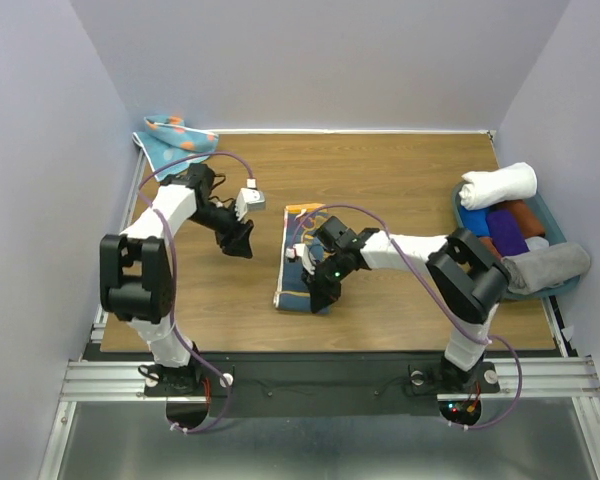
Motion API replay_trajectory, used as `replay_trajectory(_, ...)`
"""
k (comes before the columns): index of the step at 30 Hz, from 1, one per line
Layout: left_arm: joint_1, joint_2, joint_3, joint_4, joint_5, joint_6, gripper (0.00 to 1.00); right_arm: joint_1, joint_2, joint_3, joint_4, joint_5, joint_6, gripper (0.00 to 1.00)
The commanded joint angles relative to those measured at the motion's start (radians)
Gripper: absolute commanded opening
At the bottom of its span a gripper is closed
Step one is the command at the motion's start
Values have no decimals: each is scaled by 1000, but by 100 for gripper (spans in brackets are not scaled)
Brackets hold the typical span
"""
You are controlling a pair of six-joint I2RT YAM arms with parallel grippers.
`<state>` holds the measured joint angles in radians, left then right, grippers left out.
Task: Roll the towels
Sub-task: Roll the towel
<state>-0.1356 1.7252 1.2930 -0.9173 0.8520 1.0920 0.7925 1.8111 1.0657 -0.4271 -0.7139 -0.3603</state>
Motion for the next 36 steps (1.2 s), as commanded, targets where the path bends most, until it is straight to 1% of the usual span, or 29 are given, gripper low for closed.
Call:
replay_trajectory(1,2,-236,-142,174,-14,-52,63,-48,100,69,-111,-217,72,1)
replay_trajectory(3,-16,-338,-219,260,-48,-76,66,-71,146,97,-140,-286,73,1)
replay_trajectory(4,-62,-389,-297,293,-73,-75,67,-79,186,123,-168,-309,69,1)
replay_trajectory(5,-88,-489,-340,357,-124,-72,69,-85,207,137,-180,-334,66,1)
replay_trajectory(6,-125,-537,-381,389,-152,-67,72,-94,224,148,-194,-364,63,1)
replay_trajectory(7,-201,-629,-459,447,-212,-67,73,-99,256,169,-212,-378,60,1)
replay_trajectory(8,-257,-671,-498,474,-240,-64,74,-105,272,178,-220,-390,61,1)
replay_trajectory(9,-304,-740,-570,515,-301,-61,78,-113,284,200,-235,-410,63,1)
replay_trajectory(10,-415,-769,-601,541,-339,-61,80,-119,312,207,-245,-418,63,1)
replay_trajectory(11,-417,-794,-630,566,-376,-70,82,-119,312,218,-252,-418,63,1)
replay_trajectory(12,-514,-808,-652,581,-410,-79,83,-125,333,226,-259,-429,64,1)
replay_trajectory(13,-566,-817,-670,595,-435,-95,83,-130,343,234,-271,-436,66,1)
replay_trajectory(14,-641,-817,-699,633,-497,-107,83,-136,364,247,-275,-452,64,3)
replay_trajectory(17,-732,-796,-745,718,-596,-127,84,-144,392,270,-305,-467,60,4)
replay_trajectory(18,-790,-785,-756,742,-623,-126,84,-145,405,287,-314,-469,57,5)
replay_trajectory(20,-843,-742,-768,790,-694,-116,84,-150,419,298,-328,-475,57,7)
replay_trajectory(22,-886,-708,-767,813,-718,-115,84,-159,438,309,-340,-499,58,10)
replay_trajectory(24,-906,-633,-756,843,-737,-119,80,-165,444,312,-351,-504,47,12)
replay_trajectory(25,-909,-633,-758,863,-748,-122,79,-165,445,313,-354,-504,43,12)
replay_trajectory(29,-918,-527,-759,925,-812,-136,72,-167,450,320,-377,-499,27,13)
replay_trajectory(30,-918,-507,-759,940,-823,-141,68,-167,452,323,-387,-502,20,13)
replay_trajectory(32,-918,-462,-759,959,-843,-141,65,-168,456,330,-398,-507,12,14)
replay_trajectory(34,-918,-444,-758,960,-843,-141,56,-170,467,338,-410,-512,6,14)
replay_trajectory(36,-918,-423,-753,939,-832,-142,46,-174,468,350,-436,-512,-12,15)
